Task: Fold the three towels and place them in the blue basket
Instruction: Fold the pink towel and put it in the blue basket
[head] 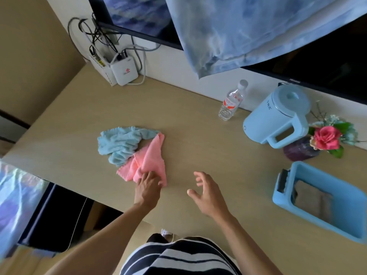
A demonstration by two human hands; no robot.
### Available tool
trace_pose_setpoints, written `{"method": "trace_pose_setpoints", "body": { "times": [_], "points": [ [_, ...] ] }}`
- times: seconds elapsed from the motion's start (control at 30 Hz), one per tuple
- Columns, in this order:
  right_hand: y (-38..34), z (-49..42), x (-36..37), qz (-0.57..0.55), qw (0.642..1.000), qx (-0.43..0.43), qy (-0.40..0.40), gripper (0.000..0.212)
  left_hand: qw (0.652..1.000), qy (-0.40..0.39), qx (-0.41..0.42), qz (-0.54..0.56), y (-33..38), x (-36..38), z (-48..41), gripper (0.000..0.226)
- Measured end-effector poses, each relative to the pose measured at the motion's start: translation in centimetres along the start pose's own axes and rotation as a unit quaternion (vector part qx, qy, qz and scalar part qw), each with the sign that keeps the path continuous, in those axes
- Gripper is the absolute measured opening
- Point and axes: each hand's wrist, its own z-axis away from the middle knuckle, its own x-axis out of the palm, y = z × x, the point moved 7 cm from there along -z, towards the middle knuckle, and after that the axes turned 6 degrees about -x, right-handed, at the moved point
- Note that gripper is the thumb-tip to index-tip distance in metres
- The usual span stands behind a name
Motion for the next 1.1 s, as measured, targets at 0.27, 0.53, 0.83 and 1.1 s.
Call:
{"method": "trace_pose_setpoints", "body": {
  "times": [0.27,0.53,0.83,1.1],
  "points": [
    [-1.9,-1.7,-2.3,-0.001,0.998,-0.058,0.006,0.068,0.949,-0.024,0.091,0.301,5.6,-9.9,0.2,0.023],
    [-6.7,-3.6,-5.5,-0.097,0.987,-0.090,-0.091,0.044,0.898,-0.094,0.160,0.399,12.5,-18.6,1.2,0.024],
    [-2.0,-2.0,-9.3,-0.141,0.987,-0.011,-0.077,0.012,0.863,-0.087,0.149,0.475,17.2,-22.1,-0.2,0.028],
    [2.3,-1.9,-15.3,-0.033,0.996,0.017,0.078,0.029,0.872,-0.050,0.165,0.458,17.6,-23.6,-4.3,0.025]
  ]
}}
